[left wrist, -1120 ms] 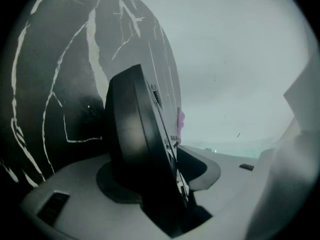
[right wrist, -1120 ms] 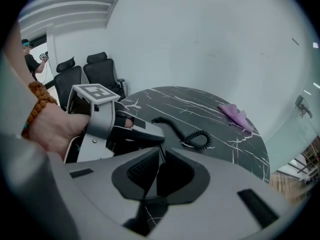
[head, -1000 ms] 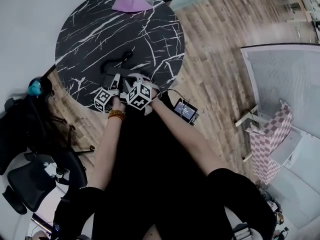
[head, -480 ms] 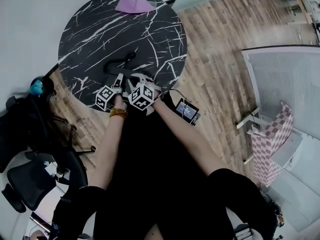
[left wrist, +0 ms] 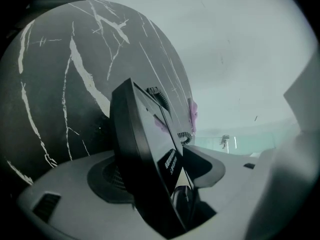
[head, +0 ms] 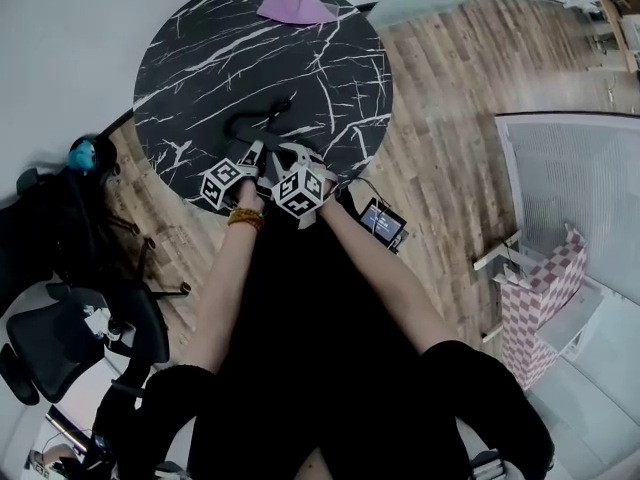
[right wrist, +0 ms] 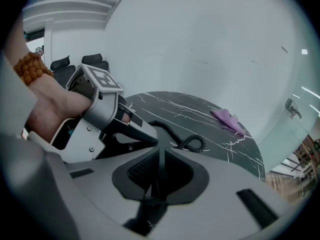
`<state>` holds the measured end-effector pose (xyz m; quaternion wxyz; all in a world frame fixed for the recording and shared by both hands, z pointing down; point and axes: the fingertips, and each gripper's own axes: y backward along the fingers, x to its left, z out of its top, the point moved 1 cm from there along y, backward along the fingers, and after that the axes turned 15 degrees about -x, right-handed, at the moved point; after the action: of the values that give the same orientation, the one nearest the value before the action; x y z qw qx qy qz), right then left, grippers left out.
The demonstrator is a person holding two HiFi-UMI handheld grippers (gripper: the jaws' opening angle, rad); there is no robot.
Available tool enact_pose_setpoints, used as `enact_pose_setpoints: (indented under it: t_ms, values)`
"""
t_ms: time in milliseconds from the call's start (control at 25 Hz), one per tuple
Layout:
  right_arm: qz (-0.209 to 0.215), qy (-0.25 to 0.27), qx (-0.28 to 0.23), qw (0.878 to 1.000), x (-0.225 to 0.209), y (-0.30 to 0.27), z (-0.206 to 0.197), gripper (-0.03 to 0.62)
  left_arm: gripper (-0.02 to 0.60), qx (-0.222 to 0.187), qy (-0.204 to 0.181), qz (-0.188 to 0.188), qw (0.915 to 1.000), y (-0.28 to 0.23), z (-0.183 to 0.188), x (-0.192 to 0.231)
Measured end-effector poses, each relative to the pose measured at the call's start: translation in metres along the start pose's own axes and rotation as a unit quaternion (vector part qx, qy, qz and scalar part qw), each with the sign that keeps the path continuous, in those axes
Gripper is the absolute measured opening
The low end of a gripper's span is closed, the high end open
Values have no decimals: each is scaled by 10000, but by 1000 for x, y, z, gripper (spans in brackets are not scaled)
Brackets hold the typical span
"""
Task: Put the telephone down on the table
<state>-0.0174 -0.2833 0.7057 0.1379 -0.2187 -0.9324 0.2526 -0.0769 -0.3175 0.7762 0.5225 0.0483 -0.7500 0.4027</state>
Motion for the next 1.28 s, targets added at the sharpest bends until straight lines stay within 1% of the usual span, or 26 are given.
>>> enact_pose_setpoints:
  t_ms: [160,280,520,800,1000,1160,1280]
  values:
    - [22,-89,72,9999,3,0,0,52,302,54,71,57,9999,2,1,3]
    - [60,7,101,9999,4,1,-1,52,308,142,166,110,9997,3,-2,4]
    - [94,361,147,9992,11,-1,-1,52,316,502,443,266,9974,4,-3,11]
    - [151,414,198,9988,16,-1,-2,52,316,799,671,326,9940,9,-5,14]
    - [180,497,198,9984,20,0,0,52,316,923,588,411,9931,21,-7,17]
    - [222,576,216,9979,24,-1,-3,52,316,1008,635,405,9921,23,-8,21]
    - [220,559,225,9979,24,-2,-3,52,316,1046,603,398,9919,23,-7,21]
